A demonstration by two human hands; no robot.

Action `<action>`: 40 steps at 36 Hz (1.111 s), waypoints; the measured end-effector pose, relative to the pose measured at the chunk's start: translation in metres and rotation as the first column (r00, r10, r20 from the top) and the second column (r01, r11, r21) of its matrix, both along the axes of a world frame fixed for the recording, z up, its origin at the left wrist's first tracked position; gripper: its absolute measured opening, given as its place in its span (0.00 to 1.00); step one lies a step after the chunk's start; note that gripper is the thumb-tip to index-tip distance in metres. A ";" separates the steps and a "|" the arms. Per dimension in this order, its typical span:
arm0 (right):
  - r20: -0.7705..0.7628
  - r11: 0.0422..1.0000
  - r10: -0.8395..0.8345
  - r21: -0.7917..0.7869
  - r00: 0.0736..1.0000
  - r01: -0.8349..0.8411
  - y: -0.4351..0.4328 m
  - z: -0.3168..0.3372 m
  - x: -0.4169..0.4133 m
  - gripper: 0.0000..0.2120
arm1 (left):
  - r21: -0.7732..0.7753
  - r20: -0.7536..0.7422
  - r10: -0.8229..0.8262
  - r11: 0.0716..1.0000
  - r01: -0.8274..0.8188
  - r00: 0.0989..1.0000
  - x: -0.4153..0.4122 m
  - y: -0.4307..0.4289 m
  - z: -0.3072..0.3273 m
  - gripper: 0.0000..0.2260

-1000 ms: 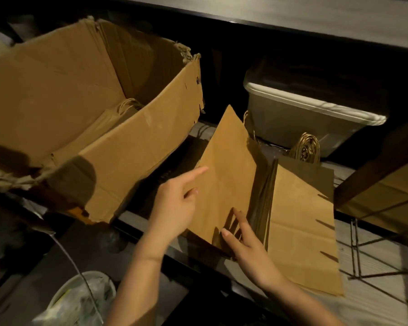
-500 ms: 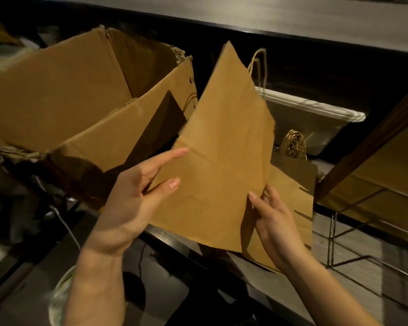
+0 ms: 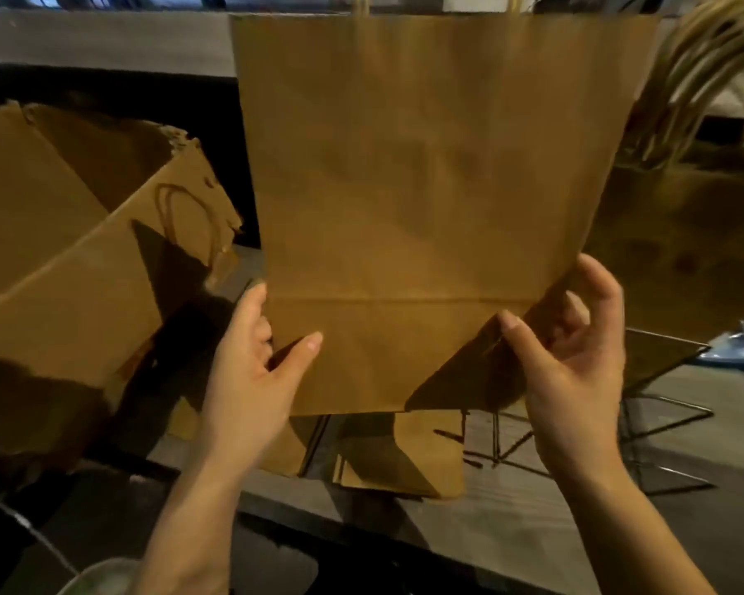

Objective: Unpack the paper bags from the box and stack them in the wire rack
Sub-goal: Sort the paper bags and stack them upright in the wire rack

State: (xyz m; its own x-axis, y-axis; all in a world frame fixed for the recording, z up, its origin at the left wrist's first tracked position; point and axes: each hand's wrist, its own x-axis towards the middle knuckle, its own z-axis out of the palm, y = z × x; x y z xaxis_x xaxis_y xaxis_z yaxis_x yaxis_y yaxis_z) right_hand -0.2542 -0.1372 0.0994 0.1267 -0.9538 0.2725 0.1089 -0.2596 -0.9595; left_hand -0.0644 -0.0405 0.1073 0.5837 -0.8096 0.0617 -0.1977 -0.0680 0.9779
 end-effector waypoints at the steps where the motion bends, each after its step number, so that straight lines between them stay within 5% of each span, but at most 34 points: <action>1: -0.016 0.999 -0.037 -0.030 0.999 0.037 -0.003 0.001 -0.007 0.27 | -0.009 0.014 -0.025 1.000 0.026 1.000 -0.008 -0.008 0.001 0.21; 13: 0.112 0.848 -0.478 -0.200 0.871 0.491 -0.053 0.009 -0.063 0.27 | -0.130 0.105 -0.218 0.964 0.230 0.970 -0.079 -0.102 0.016 0.18; 23: 0.220 0.793 -0.534 -0.205 0.817 0.573 -0.089 0.011 -0.075 0.31 | -0.138 -0.008 -0.358 0.925 0.354 0.934 -0.103 -0.150 0.018 0.29; 28: 0.069 0.790 -0.585 -0.179 0.808 0.587 -0.095 -0.015 -0.080 0.34 | 0.000 -0.095 -0.445 0.895 0.447 0.891 -0.107 -0.154 0.001 0.33; 34: -0.295 0.816 -0.568 -0.075 0.769 0.573 -0.084 -0.050 -0.086 0.40 | 0.211 -0.158 -0.458 0.850 0.483 0.875 -0.110 -0.147 -0.031 0.31; 40: -0.439 0.822 -0.532 -0.062 0.724 0.567 -0.066 -0.052 -0.082 0.40 | 0.283 -0.208 -0.447 0.824 0.491 0.870 -0.108 -0.135 -0.044 0.33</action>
